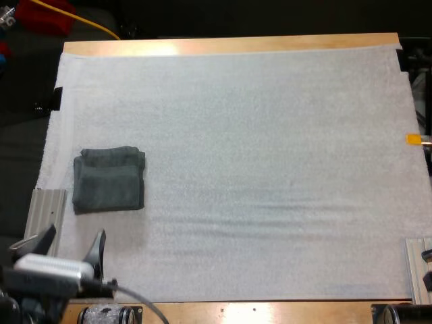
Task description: Pick towel from pile, fold and stack
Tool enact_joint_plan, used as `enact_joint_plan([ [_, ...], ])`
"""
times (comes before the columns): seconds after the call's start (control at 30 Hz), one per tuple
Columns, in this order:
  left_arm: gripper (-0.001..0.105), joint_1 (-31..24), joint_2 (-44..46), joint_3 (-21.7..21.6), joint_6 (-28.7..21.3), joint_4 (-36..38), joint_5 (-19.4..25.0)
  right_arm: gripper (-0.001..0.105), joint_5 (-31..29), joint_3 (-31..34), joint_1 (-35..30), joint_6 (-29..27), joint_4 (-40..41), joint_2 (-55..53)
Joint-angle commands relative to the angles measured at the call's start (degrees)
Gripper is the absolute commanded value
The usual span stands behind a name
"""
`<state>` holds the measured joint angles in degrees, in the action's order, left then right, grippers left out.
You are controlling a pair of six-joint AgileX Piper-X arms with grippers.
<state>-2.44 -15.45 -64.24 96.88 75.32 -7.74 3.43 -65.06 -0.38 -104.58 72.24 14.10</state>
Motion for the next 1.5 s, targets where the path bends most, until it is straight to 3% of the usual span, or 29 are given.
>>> enact_joint_plan([
  [0.0,0.068,0.26,1.45,0.68,0.15,0.95,0.27,0.064,-0.26,-0.48,-0.1,-0.65,0.0,-0.92],
  [0.53,0.068,0.26,20.2,6.6,0.15,6.96,0.24,0.064,-0.26,-0.54,-0.1,0.94,6.0,-14.44],
  [0.83,0.068,0.18,24.38,8.77,-2.03,12.9,0.24,0.064,-0.81,-0.56,-0.1,1.57,8.08,-17.53],
  [1.03,0.068,0.07,24.33,9.04,-2.9,13.02,0.24,0.064,-1.0,0.61,-0.1,1.57,9.96,-17.53],
  [1.2,0.068,0.07,24.33,9.92,-2.9,11.59,0.24,0.064,-1.08,2.98,-0.1,1.57,7.17,-17.48],
  [1.47,0.068,0.07,24.33,17.08,-2.9,2.64,0.24,0.064,-1.08,10.39,-0.1,1.57,-4.99,-17.29],
])
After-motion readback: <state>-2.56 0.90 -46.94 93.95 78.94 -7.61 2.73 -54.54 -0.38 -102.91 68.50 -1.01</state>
